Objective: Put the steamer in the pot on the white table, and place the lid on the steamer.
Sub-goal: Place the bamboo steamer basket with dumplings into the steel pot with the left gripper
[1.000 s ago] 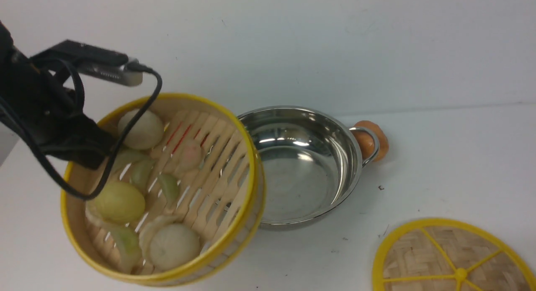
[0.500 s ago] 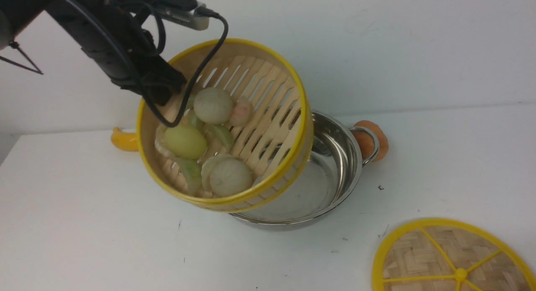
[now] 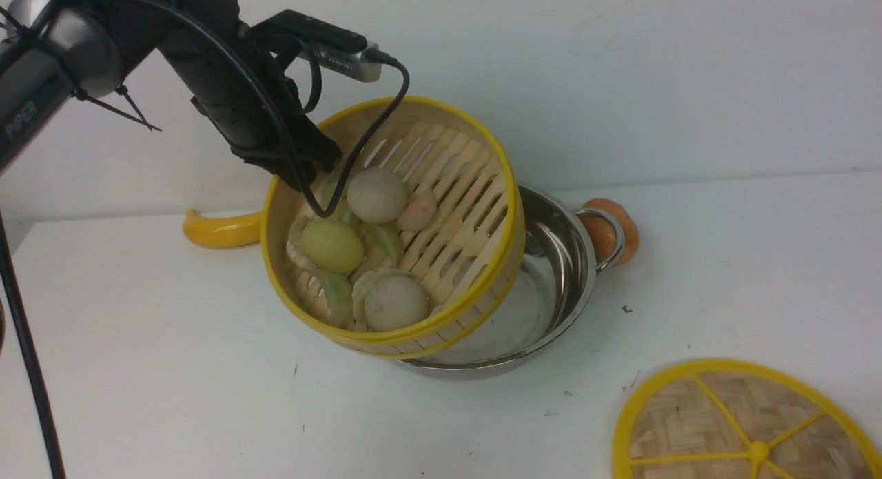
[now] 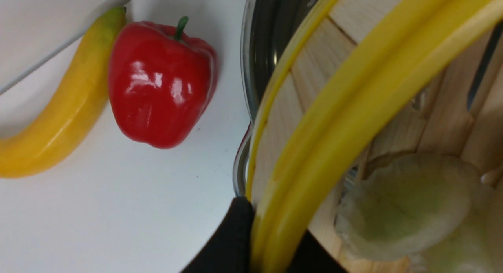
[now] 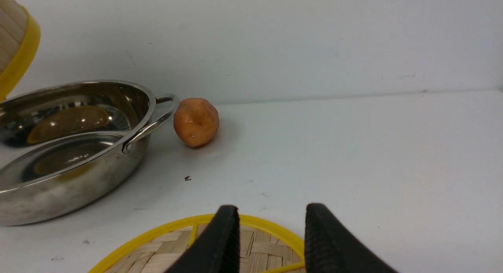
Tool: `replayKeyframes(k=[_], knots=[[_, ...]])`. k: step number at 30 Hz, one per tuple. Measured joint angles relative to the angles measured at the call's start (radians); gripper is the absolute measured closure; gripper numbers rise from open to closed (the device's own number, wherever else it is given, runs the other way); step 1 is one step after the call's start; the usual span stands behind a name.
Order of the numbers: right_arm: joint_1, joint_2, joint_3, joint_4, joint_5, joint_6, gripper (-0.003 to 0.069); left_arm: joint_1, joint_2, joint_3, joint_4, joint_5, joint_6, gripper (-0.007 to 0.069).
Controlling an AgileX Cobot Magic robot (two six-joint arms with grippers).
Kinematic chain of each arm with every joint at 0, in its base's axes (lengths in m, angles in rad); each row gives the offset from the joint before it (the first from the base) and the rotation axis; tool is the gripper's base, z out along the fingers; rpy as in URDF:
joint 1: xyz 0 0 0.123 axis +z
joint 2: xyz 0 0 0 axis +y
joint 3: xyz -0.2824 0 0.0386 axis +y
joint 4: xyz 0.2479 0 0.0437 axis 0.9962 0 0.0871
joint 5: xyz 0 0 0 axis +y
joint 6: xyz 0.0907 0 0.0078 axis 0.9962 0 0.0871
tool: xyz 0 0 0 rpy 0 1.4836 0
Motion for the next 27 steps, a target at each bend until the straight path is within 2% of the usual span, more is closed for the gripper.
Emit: replayKeyframes(k=[14, 27], knots=[[0.0, 0.0, 0.0, 0.0, 0.0, 0.0, 0.041, 0.0, 0.001, -0.001, -0.002, 0.002, -0.029, 0.0594], [0.0, 0.0, 0.0, 0.0, 0.0, 0.0, 0.041, -0.012, -0.004, 0.038, -0.067, 0.001, -0.018, 0.0594]])
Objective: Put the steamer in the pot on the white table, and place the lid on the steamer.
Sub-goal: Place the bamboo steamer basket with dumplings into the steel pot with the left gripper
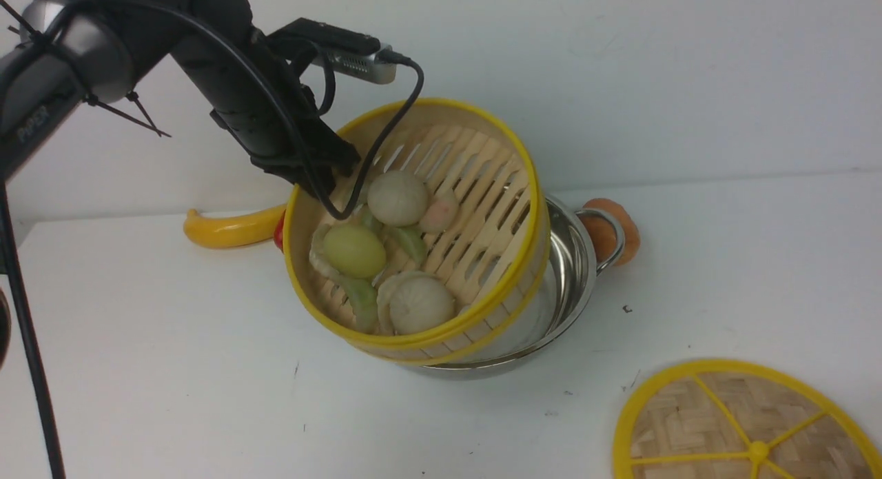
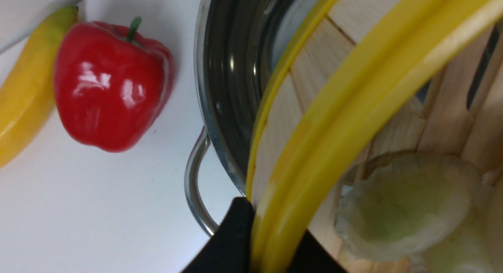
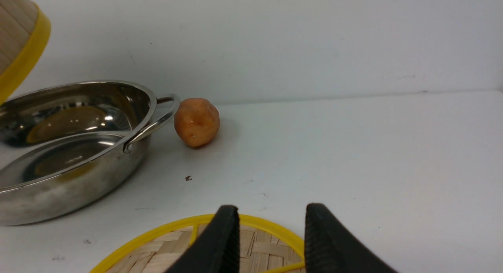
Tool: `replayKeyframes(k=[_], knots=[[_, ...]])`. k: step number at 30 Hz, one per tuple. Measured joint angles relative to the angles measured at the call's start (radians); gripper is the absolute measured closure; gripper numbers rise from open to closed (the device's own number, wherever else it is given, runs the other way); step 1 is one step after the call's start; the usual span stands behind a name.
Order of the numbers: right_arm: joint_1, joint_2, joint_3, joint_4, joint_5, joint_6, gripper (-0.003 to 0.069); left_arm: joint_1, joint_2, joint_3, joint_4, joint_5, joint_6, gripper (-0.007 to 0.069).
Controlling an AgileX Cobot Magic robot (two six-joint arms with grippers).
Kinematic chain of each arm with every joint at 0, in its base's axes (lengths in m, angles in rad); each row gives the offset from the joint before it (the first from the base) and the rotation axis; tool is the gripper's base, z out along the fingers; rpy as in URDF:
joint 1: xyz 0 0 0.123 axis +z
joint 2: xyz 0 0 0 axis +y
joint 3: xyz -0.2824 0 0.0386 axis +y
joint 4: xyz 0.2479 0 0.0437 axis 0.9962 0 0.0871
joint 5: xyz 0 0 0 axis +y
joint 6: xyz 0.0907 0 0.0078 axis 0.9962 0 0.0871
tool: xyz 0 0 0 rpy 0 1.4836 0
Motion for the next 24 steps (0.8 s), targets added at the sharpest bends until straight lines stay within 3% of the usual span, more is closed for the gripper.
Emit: replayKeyframes(k=[13, 24], knots=[[0.0, 0.0, 0.0, 0.0, 0.0, 0.0, 0.041, -0.009, -0.202, 0.18, -0.007, -0.003, 0.008, 0.0594], [0.0, 0.0, 0.0, 0.0, 0.0, 0.0, 0.041, -0.08, -0.396, 0.435, 0.002, -0.003, -0.02, 0.0594]])
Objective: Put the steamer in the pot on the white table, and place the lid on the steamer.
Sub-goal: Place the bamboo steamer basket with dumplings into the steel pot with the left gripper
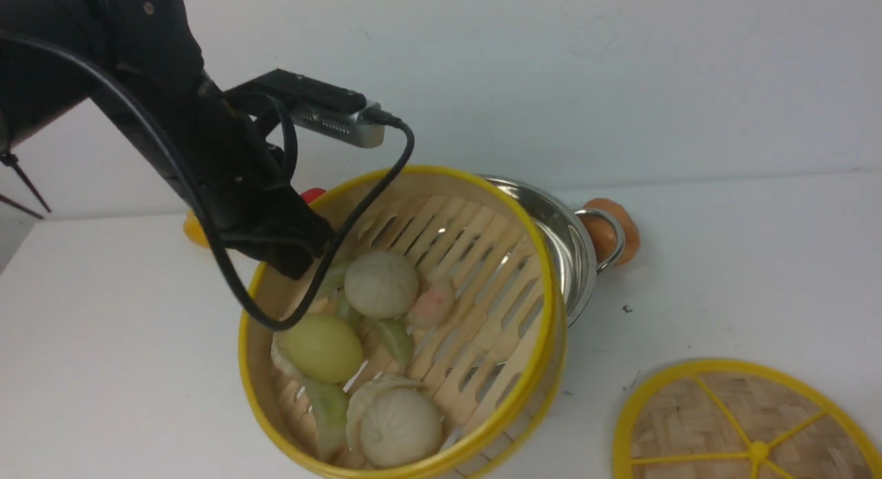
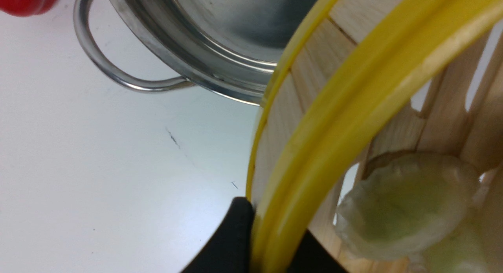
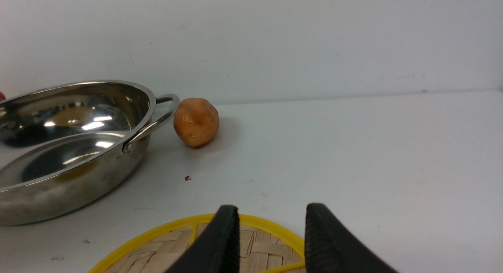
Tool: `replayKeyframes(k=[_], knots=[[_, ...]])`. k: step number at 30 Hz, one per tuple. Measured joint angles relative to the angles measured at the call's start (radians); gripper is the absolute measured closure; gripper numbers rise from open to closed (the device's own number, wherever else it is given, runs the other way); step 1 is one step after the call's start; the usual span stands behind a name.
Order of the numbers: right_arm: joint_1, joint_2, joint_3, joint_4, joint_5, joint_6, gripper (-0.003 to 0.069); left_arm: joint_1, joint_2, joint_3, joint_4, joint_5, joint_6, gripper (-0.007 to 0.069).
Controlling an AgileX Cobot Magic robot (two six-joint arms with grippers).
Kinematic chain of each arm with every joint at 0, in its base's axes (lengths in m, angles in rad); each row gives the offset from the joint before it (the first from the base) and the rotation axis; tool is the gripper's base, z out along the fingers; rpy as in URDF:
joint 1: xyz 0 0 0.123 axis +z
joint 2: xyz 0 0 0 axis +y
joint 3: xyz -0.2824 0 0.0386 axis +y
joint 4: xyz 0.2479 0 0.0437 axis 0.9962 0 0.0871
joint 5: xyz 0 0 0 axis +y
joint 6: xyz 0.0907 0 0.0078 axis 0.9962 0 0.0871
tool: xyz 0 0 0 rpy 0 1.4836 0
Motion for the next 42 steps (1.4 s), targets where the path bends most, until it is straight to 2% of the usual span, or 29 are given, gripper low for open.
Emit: replayKeyframes(k=[7, 14, 22, 31, 42], knots=[[0.0, 0.0, 0.0, 0.0, 0.0, 0.0, 0.041, -0.069, -0.129, 0.068, -0.02, 0.004, -0.025, 0.0594], [0.0, 0.0, 0.0, 0.0, 0.0, 0.0, 0.041, -0.076, -0.126, 0.236, -0.02, 0.001, -0.029, 0.0594], [0.0, 0.0, 0.0, 0.0, 0.0, 0.0, 0.041, -0.076, -0.126, 0.318, -0.075, 0.001, -0.029, 0.0594], [0.0, 0.0, 0.0, 0.0, 0.0, 0.0, 0.041, -0.076, -0.121, 0.311, -0.019, -0.008, 0.002, 0.0594], [0.0, 0.0, 0.0, 0.0, 0.0, 0.0, 0.041, -0.076, -0.004, 0.065, 0.063, -0.006, 0.009, 0.0594]])
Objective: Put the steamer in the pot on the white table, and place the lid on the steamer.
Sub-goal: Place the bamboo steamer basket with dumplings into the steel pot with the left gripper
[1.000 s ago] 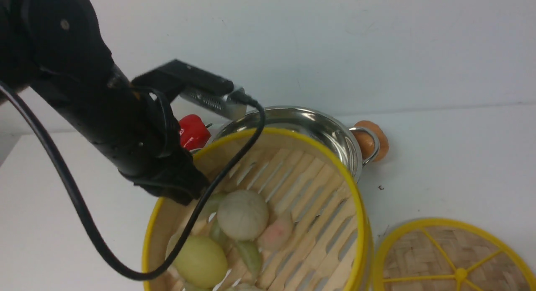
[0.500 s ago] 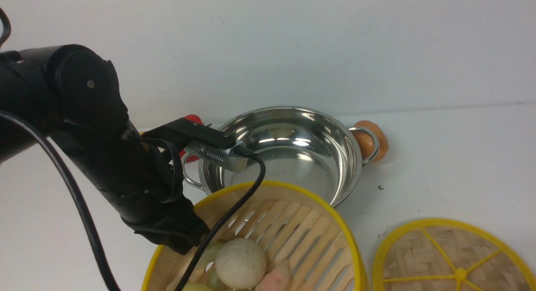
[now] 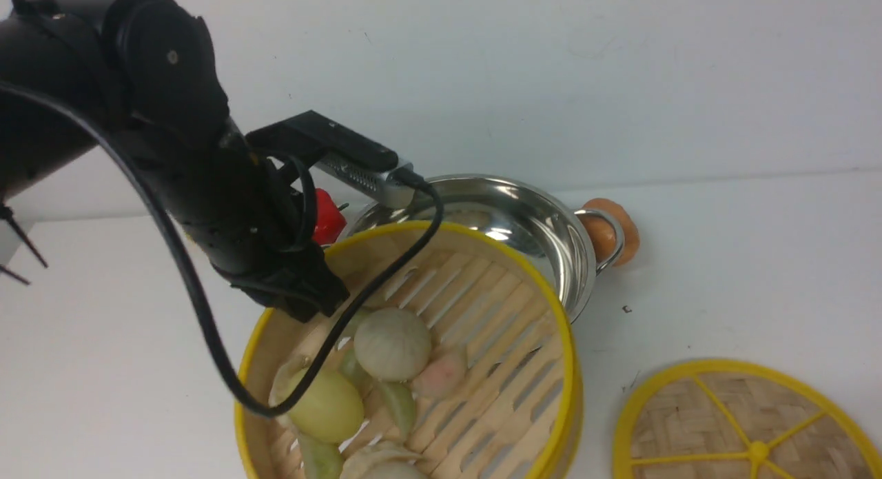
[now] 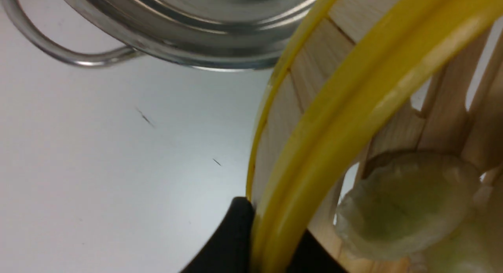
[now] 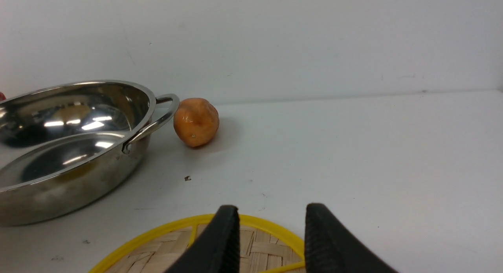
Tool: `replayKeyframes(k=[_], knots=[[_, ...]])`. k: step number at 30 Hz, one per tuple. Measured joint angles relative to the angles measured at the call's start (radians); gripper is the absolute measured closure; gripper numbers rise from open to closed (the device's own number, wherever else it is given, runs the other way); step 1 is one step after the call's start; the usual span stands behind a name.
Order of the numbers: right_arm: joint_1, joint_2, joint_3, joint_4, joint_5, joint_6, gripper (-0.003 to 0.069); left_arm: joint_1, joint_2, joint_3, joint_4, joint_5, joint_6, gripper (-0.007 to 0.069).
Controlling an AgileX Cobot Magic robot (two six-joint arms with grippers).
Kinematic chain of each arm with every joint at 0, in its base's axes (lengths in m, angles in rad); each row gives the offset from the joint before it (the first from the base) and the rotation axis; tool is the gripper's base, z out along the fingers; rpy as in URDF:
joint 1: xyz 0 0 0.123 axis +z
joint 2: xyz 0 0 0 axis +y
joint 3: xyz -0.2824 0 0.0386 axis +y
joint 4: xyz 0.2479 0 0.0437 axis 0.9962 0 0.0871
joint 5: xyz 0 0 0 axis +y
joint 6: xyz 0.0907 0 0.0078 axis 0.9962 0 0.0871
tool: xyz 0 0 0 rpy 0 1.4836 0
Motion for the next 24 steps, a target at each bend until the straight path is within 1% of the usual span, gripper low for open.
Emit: replayKeyframes(k=[7, 12, 18, 24], knots=[[0.0, 0.0, 0.0, 0.0, 0.0, 0.0, 0.041, 0.0, 0.117, -0.124, 0.037, 0.001, 0.001, 0.0594], [0.0, 0.0, 0.0, 0.0, 0.0, 0.0, 0.041, 0.0, 0.168, -0.279, 0.071, 0.003, 0.004, 0.0594], [0.0, 0.0, 0.0, 0.0, 0.0, 0.0, 0.041, 0.0, 0.218, -0.454, 0.073, 0.006, 0.034, 0.0594], [0.0, 0.0, 0.0, 0.0, 0.0, 0.0, 0.041, 0.002, 0.306, -0.562, 0.073, 0.007, 0.049, 0.0594]])
